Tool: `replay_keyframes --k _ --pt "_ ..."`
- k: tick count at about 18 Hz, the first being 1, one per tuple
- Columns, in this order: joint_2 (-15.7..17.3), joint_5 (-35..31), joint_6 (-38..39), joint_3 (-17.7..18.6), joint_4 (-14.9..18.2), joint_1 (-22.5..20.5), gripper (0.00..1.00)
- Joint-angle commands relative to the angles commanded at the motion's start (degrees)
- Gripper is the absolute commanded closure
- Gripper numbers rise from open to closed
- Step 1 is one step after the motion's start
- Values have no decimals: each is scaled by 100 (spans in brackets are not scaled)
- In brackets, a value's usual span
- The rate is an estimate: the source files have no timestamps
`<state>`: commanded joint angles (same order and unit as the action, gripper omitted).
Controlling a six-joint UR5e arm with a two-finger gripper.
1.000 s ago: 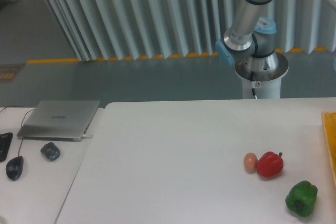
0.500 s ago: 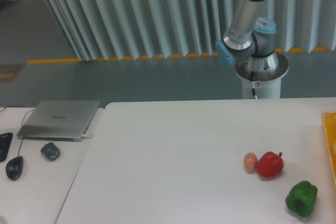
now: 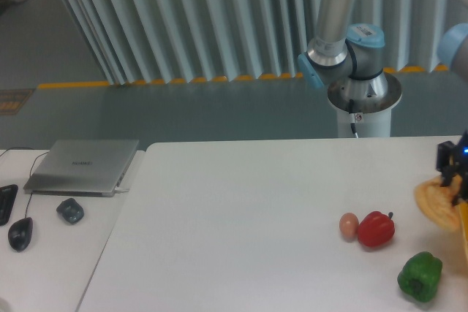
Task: Place the triangular bread on the table
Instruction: 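Lift the triangular bread out of the tray toward the red pepper, then lower the bread onto the table beside the red pepper and release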
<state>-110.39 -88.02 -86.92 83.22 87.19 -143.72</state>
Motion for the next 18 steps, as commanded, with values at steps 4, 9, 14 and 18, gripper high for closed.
replay_keyframes --k 4,9,14,18 --pt "79 -400 -237 343 -70 274 63" --pt "211 -952 -590 669 -70 519 63" --pt "176 -1279 -484 879 -447 784 59" --pt "185 -1297 -493 959 -721 811 22"
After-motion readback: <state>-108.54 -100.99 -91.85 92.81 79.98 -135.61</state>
